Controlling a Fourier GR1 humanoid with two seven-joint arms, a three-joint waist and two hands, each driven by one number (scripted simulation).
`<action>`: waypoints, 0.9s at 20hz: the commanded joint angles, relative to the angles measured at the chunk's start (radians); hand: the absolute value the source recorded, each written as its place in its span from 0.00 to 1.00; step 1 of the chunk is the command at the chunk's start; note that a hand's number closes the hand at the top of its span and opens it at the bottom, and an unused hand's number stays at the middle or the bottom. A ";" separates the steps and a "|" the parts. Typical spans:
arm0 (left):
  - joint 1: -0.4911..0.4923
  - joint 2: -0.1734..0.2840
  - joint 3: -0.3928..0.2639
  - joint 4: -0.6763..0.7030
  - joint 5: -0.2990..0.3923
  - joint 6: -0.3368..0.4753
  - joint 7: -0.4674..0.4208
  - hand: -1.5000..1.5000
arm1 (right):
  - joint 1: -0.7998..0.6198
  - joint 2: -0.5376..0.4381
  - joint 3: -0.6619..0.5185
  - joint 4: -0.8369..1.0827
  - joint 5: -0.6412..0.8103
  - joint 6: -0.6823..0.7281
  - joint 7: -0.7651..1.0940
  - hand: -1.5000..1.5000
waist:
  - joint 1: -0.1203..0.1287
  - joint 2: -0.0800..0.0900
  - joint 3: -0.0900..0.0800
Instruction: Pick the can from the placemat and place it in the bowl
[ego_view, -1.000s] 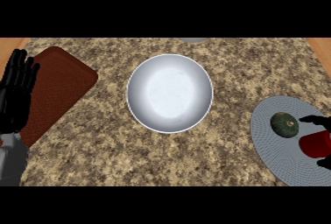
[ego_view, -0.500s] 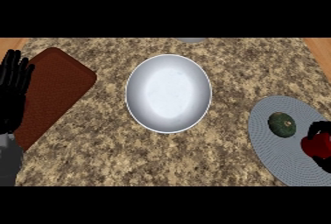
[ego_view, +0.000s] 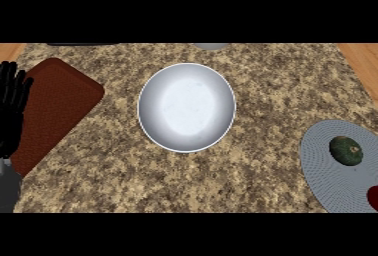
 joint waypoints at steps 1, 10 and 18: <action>-0.006 -0.009 -0.003 0.020 0.002 -0.012 -0.007 0.50 | 0.183 0.060 -0.041 -0.255 -0.023 0.036 0.051 1.00 | 0.011 0.011 0.013; 0.002 -0.016 -0.010 0.031 -0.013 -0.022 -0.035 0.50 | 0.262 0.109 -0.221 -0.709 -0.194 0.159 0.116 1.00 | 0.014 0.010 0.013; -0.032 -0.007 -0.002 0.024 -0.014 -0.006 -0.003 0.50 | 0.068 0.169 -0.199 -0.881 -0.308 0.198 0.172 1.00 | 0.007 0.005 0.010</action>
